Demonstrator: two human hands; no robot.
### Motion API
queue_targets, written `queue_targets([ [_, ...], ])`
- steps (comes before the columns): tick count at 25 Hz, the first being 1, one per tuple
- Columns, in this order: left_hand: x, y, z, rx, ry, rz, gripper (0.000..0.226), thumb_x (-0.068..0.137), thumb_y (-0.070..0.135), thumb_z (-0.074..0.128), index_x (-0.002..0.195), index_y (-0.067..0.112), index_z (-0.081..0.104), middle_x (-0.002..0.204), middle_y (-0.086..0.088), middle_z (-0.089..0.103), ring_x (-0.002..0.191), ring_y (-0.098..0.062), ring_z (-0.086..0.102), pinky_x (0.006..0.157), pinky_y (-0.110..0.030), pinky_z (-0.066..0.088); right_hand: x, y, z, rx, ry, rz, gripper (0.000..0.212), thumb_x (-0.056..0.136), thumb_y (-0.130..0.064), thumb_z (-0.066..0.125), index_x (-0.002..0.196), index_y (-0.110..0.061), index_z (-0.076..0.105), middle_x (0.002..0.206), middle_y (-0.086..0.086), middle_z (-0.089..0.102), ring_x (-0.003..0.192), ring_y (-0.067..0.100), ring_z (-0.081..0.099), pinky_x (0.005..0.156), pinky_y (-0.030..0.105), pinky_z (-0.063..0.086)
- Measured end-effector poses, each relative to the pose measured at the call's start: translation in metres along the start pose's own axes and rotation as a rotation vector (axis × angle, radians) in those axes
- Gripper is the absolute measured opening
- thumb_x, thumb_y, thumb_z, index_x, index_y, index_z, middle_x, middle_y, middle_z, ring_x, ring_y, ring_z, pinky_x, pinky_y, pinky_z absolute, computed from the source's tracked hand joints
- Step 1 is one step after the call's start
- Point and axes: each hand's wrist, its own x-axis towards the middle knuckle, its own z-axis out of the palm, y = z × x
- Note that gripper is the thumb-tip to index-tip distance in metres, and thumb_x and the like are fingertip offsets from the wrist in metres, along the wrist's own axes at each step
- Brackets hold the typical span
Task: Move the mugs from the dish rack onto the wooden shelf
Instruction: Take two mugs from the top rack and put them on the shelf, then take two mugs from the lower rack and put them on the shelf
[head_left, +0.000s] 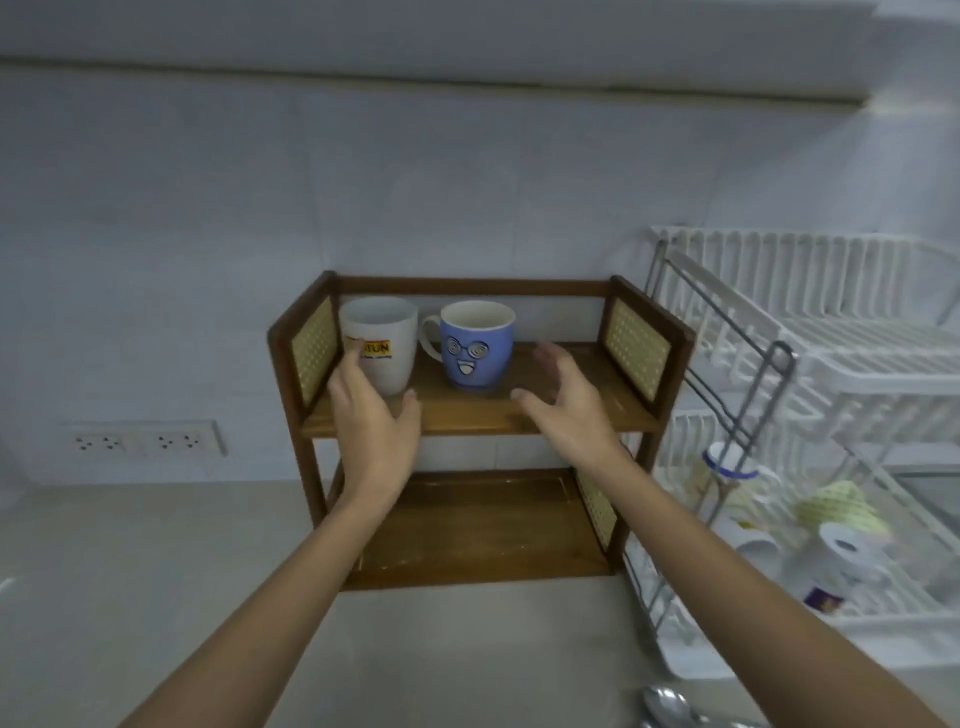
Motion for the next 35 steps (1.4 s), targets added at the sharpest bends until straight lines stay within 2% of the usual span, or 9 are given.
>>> queue_targets([
  [3, -0.073, 0.012, 0.014, -0.073, -0.117, 0.107, 0.05, 0.086, 0.005, 0.061, 0.128, 0.026, 0.044, 0.131, 0.003, 0.044, 0.12, -0.004, 0.042, 0.101, -0.02, 0.033, -0.071, 0.021, -0.03, -0.075, 0.003, -0.131, 0.053, 0.086, -0.021, 0.064, 0.136, -0.024, 0.046, 0.135, -0.006, 0.053, 0.124, 0.004, 0.047, 0.104, 0.023, 0.038],
  [6, -0.141, 0.025, 0.036, -0.122, -0.308, 0.25, 0.045, 0.085, -0.001, 0.058, 0.117, 0.03, 0.051, 0.119, 0.007, 0.051, 0.114, -0.001, 0.048, 0.099, -0.014, 0.037, -0.134, 0.055, -0.07, -0.14, 0.084, -0.186, 0.036, 0.083, -0.009, 0.062, 0.118, -0.016, 0.062, 0.113, -0.007, 0.062, 0.104, 0.0, 0.056, 0.091, 0.017, 0.047],
  [11, -0.22, 0.061, 0.095, -0.25, -0.663, 0.558, 0.025, 0.087, -0.001, 0.049, 0.101, 0.012, 0.064, 0.103, 0.0, 0.063, 0.102, -0.005, 0.058, 0.091, -0.013, 0.043, -0.183, 0.115, -0.156, -0.263, 0.178, -0.147, 0.019, 0.08, -0.003, 0.058, 0.094, -0.009, 0.069, 0.092, -0.001, 0.07, 0.085, 0.009, 0.063, 0.073, 0.013, 0.049],
  [14, -0.245, 0.081, 0.142, -0.199, -0.823, 0.578, 0.027, 0.087, -0.001, 0.049, 0.105, 0.013, 0.063, 0.105, 0.0, 0.064, 0.1, -0.009, 0.059, 0.088, -0.016, 0.044, -0.18, 0.153, -0.206, -0.372, 0.124, -0.006, 0.021, 0.082, -0.003, 0.062, 0.099, -0.013, 0.068, 0.099, -0.003, 0.068, 0.092, 0.017, 0.062, 0.077, 0.017, 0.044],
  [17, -0.248, 0.09, 0.194, -0.032, -0.889, 0.356, 0.036, 0.086, 0.003, 0.054, 0.119, 0.018, 0.056, 0.12, -0.001, 0.057, 0.111, -0.014, 0.054, 0.09, -0.018, 0.04, -0.159, 0.191, -0.253, -0.485, 0.015, 0.119, 0.026, 0.083, -0.007, 0.063, 0.108, -0.012, 0.066, 0.113, 0.005, 0.066, 0.107, 0.023, 0.059, 0.085, 0.026, 0.041],
  [20, -0.237, 0.101, 0.242, 0.129, -0.8, -0.153, 0.049, 0.087, 0.023, 0.06, 0.133, 0.016, 0.043, 0.132, -0.01, 0.051, 0.116, -0.026, 0.054, 0.087, -0.029, 0.044, -0.126, 0.218, -0.294, -0.577, -0.049, 0.177, 0.028, 0.084, -0.013, 0.063, 0.112, -0.013, 0.065, 0.121, 0.008, 0.063, 0.113, 0.027, 0.056, 0.091, 0.033, 0.044],
  [25, -0.238, 0.104, 0.294, 0.226, -0.738, -0.705, 0.102, 0.076, 0.062, 0.061, 0.148, 0.018, 0.004, 0.141, -0.018, 0.044, 0.117, -0.037, 0.053, 0.084, -0.037, 0.045, -0.078, 0.252, -0.33, -0.782, -0.221, 0.342, 0.043, 0.088, -0.029, 0.057, 0.129, -0.015, 0.052, 0.131, 0.013, 0.054, 0.118, 0.032, 0.052, 0.09, 0.041, 0.048],
  [31, -0.258, 0.105, 0.31, 0.209, -0.633, -0.778, 0.109, 0.06, 0.062, 0.073, 0.137, 0.027, 0.005, 0.116, -0.011, 0.057, 0.093, -0.031, 0.06, 0.078, -0.035, 0.052, -0.052, 0.292, -0.323, -0.689, -0.326, 0.65, 0.094, 0.081, -0.058, 0.061, 0.144, 0.002, 0.025, 0.144, 0.021, 0.043, 0.129, 0.037, 0.044, 0.097, 0.038, 0.042],
  [35, -0.252, 0.112, 0.31, 0.121, -0.609, -0.854, 0.104, 0.059, 0.075, 0.063, 0.138, 0.035, 0.007, 0.118, -0.01, 0.055, 0.099, -0.033, 0.06, 0.078, -0.04, 0.056, -0.049, 0.307, -0.312, -0.563, -0.299, 0.719, 0.12, 0.068, -0.064, 0.071, 0.149, 0.0, 0.01, 0.147, 0.019, 0.04, 0.133, 0.037, 0.041, 0.103, 0.04, 0.041],
])
